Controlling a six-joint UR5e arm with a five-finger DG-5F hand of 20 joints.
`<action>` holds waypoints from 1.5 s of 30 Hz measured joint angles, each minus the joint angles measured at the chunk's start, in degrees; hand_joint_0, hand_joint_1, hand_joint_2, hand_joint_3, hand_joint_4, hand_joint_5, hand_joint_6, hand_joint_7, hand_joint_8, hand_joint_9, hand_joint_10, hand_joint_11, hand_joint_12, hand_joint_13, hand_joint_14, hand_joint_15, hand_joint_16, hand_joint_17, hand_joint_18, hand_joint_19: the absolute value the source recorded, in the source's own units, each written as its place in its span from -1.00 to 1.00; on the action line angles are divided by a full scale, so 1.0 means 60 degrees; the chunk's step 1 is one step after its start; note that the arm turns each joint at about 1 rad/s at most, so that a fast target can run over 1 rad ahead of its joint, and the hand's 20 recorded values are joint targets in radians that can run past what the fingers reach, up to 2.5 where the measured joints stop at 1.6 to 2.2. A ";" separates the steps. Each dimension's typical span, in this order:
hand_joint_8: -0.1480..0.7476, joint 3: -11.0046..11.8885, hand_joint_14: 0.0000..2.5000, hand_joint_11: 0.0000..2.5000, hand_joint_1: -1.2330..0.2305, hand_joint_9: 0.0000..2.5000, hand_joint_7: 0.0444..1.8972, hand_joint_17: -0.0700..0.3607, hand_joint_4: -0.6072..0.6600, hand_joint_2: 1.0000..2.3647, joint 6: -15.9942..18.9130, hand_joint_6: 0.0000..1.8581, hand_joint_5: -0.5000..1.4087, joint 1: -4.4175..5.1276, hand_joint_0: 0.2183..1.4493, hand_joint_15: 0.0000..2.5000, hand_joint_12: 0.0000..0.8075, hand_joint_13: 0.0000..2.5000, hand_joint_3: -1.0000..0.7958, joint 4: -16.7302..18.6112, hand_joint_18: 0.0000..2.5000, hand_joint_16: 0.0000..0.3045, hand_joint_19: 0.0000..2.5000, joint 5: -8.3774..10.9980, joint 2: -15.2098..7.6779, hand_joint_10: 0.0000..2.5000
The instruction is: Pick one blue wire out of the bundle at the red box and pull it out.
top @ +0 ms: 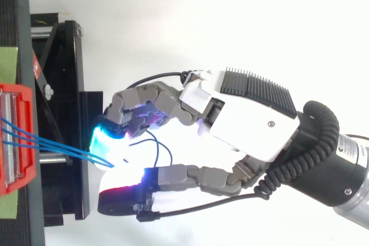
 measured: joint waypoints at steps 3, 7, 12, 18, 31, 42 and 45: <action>0.19 0.0000 -0.99 -0.58 -0.30 -0.33 0.10 -0.04 0.53 -0.98 0.0000 -0.13 -0.65 0.0000 -0.40 -0.66 0.12 -0.32 -0.24 0.0018 -0.34 -0.60 -0.56 -0.0001 0.0000 -0.99; 0.21 0.0001 -0.99 -0.56 -0.26 -0.33 0.15 -0.04 0.46 -0.97 -0.0006 -0.12 -0.65 0.0000 -0.39 -0.66 0.13 -0.32 -0.14 0.0071 -0.34 -0.60 -0.56 0.0000 -0.0001 -0.99; 0.22 0.0000 -0.99 -0.51 -0.47 -0.36 0.00 -0.04 0.44 -0.97 -0.0014 -0.08 -0.68 0.0000 -0.27 -0.67 0.12 -0.33 -0.12 0.0116 -0.34 -0.60 -0.58 0.0000 0.0000 -0.99; 0.20 0.0000 -0.99 -0.50 -0.56 -0.37 -0.02 -0.04 0.45 -0.98 -0.0015 -0.06 -0.69 0.0000 -0.18 -0.67 0.10 -0.33 -0.18 0.0128 -0.33 -0.60 -0.61 0.0000 0.0002 -0.99; 0.22 0.0000 -0.99 -0.51 -0.26 -0.33 0.02 -0.03 0.47 -1.00 -0.0017 -0.09 -0.66 0.0000 -0.46 -0.66 0.14 -0.32 -0.40 0.0201 -0.33 -0.59 -0.56 0.0010 0.0002 -0.99; 0.23 -0.0001 -0.99 -0.50 -0.29 -0.30 0.06 -0.05 0.41 -0.98 -0.0015 -0.08 -0.66 -0.0010 -0.39 -0.66 0.13 -0.31 -0.23 0.0247 -0.33 -0.61 -0.56 0.0015 0.0000 -0.99; 0.23 -0.0001 -0.99 -0.50 -0.34 -0.30 0.07 -0.05 0.38 -0.98 -0.0015 -0.07 -0.66 -0.0011 -0.38 -0.66 0.12 -0.31 -0.17 0.0249 -0.33 -0.61 -0.56 0.0014 0.0001 -0.99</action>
